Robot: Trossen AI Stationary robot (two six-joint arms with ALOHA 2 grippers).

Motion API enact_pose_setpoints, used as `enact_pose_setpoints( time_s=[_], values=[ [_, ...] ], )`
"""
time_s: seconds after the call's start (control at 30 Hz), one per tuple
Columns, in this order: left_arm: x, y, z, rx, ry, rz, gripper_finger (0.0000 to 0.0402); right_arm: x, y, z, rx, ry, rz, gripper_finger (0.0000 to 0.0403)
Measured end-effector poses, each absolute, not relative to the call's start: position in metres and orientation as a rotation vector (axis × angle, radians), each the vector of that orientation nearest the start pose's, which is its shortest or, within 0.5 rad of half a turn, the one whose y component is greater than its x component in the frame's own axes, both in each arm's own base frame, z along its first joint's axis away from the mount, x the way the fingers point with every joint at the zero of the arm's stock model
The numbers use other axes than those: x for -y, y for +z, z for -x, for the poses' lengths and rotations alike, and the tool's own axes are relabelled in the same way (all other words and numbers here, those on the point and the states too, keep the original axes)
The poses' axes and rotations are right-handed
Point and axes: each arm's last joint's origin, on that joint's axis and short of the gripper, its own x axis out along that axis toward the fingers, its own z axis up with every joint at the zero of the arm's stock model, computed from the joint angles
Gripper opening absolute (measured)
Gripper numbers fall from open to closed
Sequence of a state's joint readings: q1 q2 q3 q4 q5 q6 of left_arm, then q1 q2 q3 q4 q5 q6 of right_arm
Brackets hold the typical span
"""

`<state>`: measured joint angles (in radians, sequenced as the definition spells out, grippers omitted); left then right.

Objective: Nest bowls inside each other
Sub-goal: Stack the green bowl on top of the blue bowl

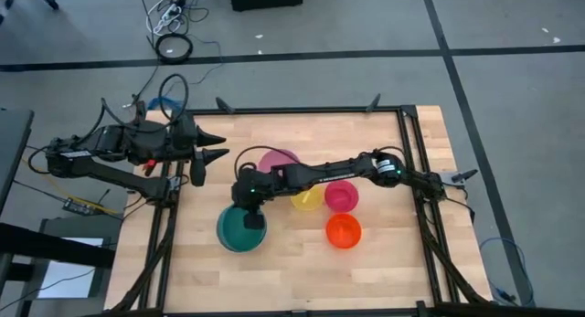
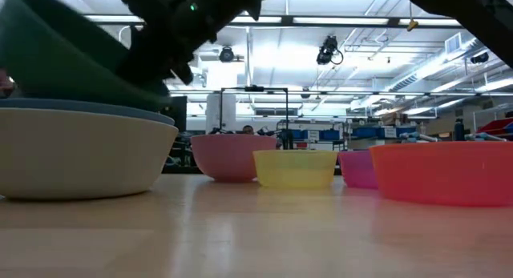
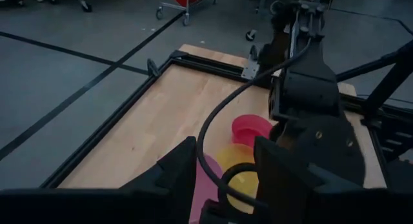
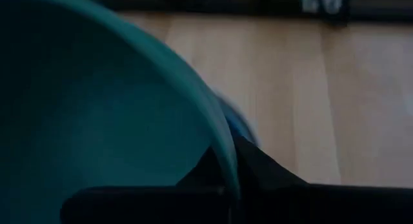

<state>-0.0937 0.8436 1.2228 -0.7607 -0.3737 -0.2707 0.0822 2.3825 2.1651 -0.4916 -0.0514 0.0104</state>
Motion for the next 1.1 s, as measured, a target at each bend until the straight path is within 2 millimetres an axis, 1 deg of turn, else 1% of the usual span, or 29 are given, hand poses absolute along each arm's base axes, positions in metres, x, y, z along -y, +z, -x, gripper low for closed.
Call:
enact_pose_setpoints(
  time_s=[0.07, 0.13, 0.43, 0.5, 0.6, 0.7, 0.8, 0.87, 0.93, 1.1],
  values=[
    [0.002, 0.411, -0.138, -0.337, 0.325, 0.176, 0.0163, -0.046, 0.224, -0.536, -0.72, 0.131, 0.009, 0.0021],
    [0.002, 0.411, -0.138, -0.341, 0.326, 0.175, 0.0163, -0.048, 0.224, -0.536, -0.721, 0.134, 0.012, 0.0044],
    [0.002, 0.409, -0.137, -0.36, 0.328, 0.173, 0.0163, -0.045, 0.224, -0.534, -0.746, 0.08, -0.022, 0.017],
    [0.002, 0.409, -0.137, -0.36, 0.329, 0.173, 0.0163, -0.044, 0.228, -0.534, -0.741, 0.075, -0.026, 0.0192],
    [0.002, 0.409, -0.137, -0.362, 0.329, 0.173, 0.0163, -0.042, 0.241, -0.536, -0.698, 0.054, -0.02, 0.0216],
    [0.002, 0.409, -0.137, -0.366, 0.329, 0.172, 0.0163, -0.04, 0.253, -0.536, -0.678, 0.02, 0.011, 0.0226],
    [0.002, 0.408, -0.137, -0.376, 0.331, 0.169, 0.0163, -0.038, 0.263, -0.537, -0.648, -0.026, 0.032, 0.0224],
    [0.002, 0.408, -0.137, -0.377, 0.331, 0.17, 0.0163, -0.037, 0.263, -0.536, -0.662, -0.052, 0.038, 0.0216],
    [0.002, 0.408, -0.136, -0.377, 0.332, 0.174, 0.0163, -0.036, 0.257, -0.534, -0.7, -0.083, 0.032, 0.0207],
    [0.002, 0.407, -0.136, -0.384, 0.333, 0.173, 0.0163, -0.035, 0.228, -0.53, -0.786, -0.127, -0.009, 0.0186]
  ],
)
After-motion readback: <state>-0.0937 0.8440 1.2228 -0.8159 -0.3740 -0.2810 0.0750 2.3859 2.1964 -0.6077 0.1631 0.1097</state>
